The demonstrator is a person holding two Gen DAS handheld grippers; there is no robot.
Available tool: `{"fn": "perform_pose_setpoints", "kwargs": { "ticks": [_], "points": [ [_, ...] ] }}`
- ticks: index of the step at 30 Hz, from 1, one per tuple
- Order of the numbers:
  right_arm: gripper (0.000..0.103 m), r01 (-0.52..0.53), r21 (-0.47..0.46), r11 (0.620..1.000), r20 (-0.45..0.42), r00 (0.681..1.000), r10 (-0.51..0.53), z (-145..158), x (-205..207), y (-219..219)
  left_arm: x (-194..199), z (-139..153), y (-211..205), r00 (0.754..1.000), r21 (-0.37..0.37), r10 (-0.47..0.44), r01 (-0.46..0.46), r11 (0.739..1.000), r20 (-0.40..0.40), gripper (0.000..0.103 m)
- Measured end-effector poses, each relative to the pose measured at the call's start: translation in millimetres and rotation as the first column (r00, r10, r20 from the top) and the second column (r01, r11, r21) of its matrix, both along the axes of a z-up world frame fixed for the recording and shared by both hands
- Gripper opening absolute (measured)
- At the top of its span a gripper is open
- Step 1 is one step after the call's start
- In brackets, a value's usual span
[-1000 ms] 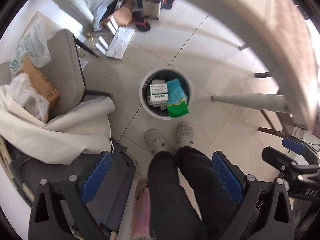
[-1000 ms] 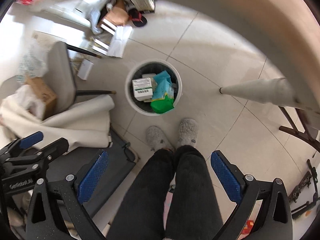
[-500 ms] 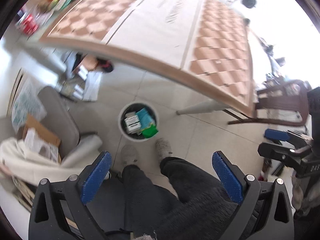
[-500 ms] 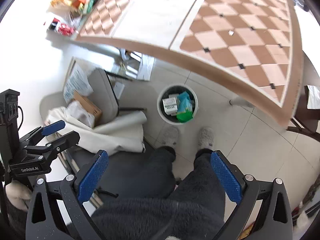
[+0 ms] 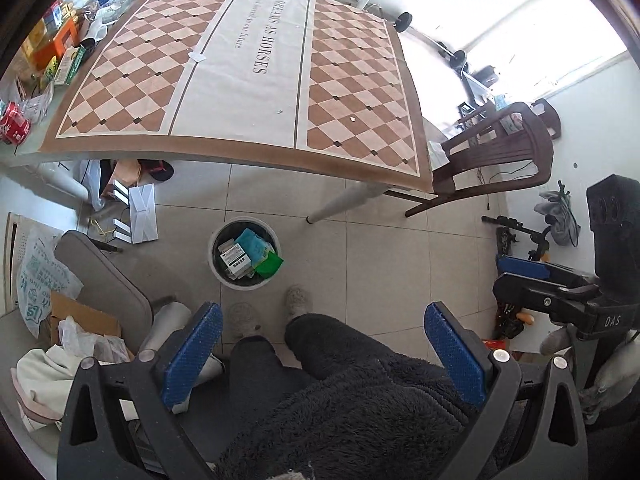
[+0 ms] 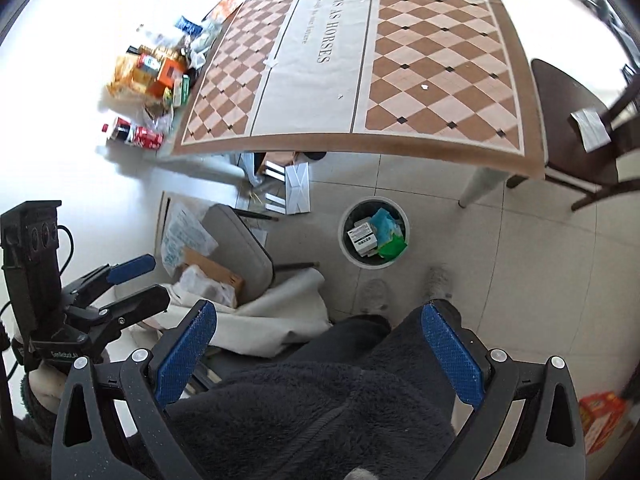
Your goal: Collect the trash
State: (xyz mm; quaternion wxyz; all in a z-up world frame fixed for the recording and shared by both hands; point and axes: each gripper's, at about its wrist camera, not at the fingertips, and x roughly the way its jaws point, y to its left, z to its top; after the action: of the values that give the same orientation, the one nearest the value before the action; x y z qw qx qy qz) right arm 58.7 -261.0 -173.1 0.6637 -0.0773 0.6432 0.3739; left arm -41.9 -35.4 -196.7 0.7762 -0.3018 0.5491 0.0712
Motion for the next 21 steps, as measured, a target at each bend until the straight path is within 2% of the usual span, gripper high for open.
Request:
{"fn": "perform_pose_setpoints", "kwargs": {
  "ticks": [8, 21],
  "points": [
    [0.103, 0.044, 0.006, 0.999, 0.024, 0.999, -0.044, 11.2, -17.8, -12.5, -9.1, 10.7, 1.0, 0.999, 0.02, 0.014, -0.014, 1.0, 0.03, 0.103],
    [0.103, 0.016, 0.032, 0.999, 0.01, 1.0, -0.017, 8.2, -20.8, -17.6, -10.1, 20.2, -13.1, 0.998, 0.038, 0.021, -0.023, 0.999, 0.054, 0.103]
  ]
}}
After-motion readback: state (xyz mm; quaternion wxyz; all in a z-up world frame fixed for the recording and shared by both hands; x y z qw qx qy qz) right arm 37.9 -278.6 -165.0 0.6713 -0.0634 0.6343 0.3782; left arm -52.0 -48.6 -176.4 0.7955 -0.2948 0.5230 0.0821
